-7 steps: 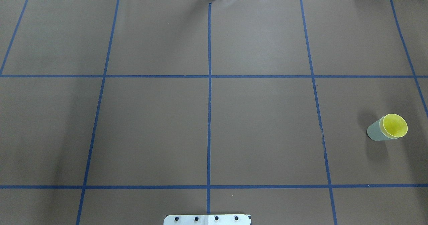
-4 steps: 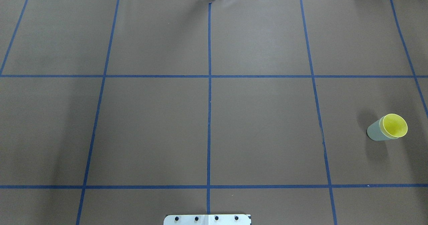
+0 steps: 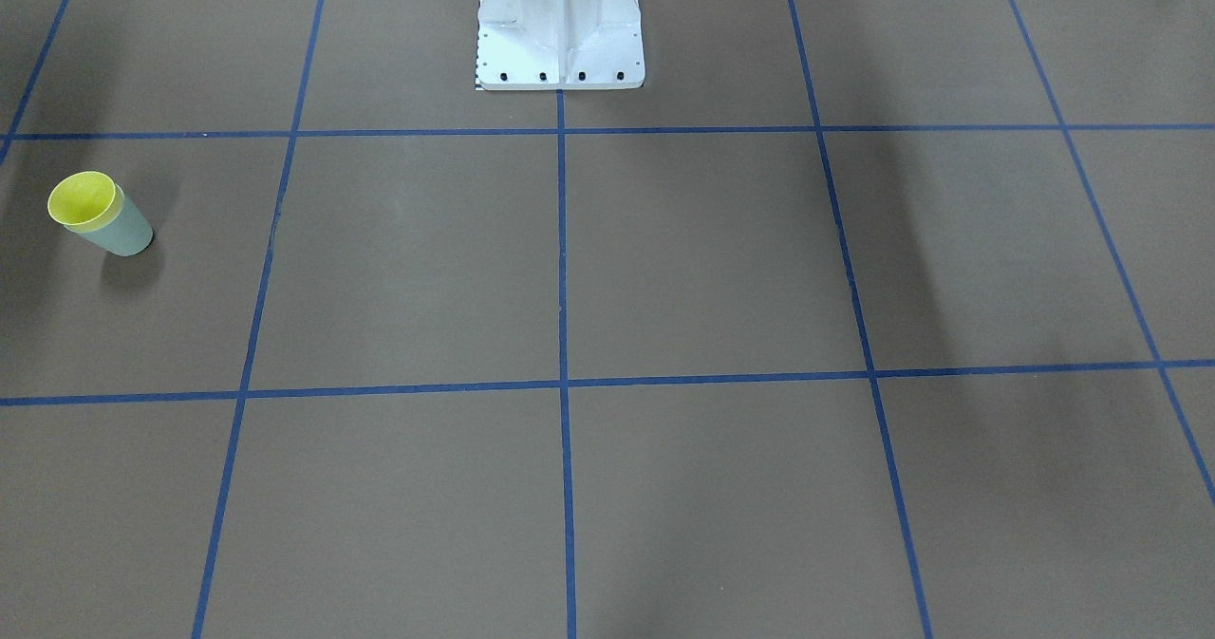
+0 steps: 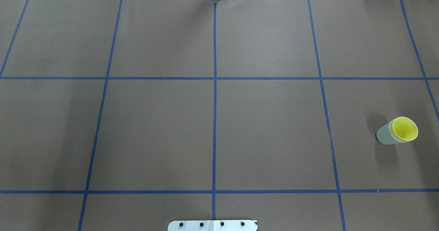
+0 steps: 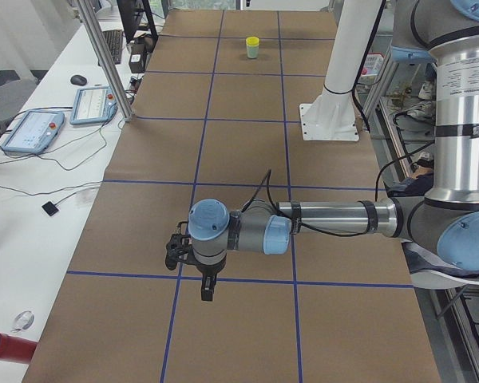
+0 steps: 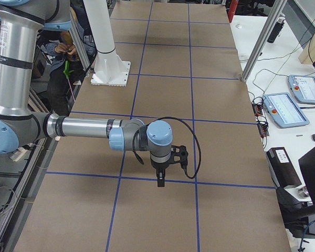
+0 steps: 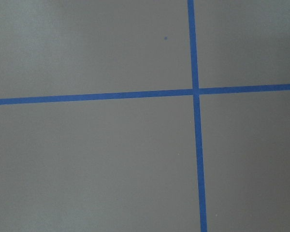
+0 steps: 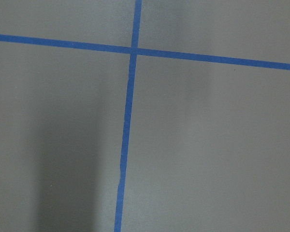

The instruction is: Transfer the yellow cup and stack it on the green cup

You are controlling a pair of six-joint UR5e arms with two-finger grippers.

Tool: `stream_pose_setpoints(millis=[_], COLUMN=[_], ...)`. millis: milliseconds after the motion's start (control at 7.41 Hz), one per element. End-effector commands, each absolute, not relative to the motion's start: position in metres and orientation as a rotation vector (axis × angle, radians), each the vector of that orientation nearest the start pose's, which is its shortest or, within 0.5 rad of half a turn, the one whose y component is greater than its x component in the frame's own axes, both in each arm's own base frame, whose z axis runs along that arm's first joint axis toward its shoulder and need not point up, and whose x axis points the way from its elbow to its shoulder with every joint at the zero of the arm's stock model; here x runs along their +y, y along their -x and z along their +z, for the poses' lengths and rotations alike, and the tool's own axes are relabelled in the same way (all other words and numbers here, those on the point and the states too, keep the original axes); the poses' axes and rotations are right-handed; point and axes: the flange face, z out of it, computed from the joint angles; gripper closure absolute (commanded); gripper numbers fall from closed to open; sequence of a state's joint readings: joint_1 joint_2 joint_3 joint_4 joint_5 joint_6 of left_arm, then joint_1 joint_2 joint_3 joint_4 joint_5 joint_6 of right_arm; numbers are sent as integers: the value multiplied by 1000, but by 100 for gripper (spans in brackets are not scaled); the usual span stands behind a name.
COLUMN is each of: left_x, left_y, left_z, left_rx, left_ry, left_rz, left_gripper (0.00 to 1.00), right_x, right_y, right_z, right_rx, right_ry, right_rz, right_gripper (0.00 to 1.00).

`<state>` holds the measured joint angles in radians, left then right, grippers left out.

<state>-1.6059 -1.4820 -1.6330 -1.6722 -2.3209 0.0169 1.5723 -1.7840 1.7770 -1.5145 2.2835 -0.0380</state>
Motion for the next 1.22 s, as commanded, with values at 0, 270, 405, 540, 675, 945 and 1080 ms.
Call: stream_pose_setpoints(millis=[0, 270, 405, 540, 675, 945, 1080], left_x=[-456, -456, -456, -456, -456, -455, -455], left_y=[82, 82, 82, 82, 82, 82, 82], left_z=[662, 663, 663, 663, 664, 664, 665], left_rx=[748, 746, 746, 746, 746, 746, 745], left_ry=[-91, -90, -90, -88, -87, -84, -82], left_rz=[11, 10, 10, 9, 9, 8, 7], left_gripper=[0, 0, 0, 0, 0, 0, 0], right_x=[-405, -405, -404, -400, -399, -399, -399], right_y=[-69, -69, -69, -69, -69, -69, -69], right_z=[651, 653, 653, 655, 656, 657, 656], right_rx=[-712, -712, -712, -714, -714, -714, -714], right_ry=[-60, -58, -57, -51, -49, -49, -50], right_rz=[-52, -50, -51, -49, -48, -49, -50], right_gripper=[0, 0, 0, 0, 0, 0, 0])
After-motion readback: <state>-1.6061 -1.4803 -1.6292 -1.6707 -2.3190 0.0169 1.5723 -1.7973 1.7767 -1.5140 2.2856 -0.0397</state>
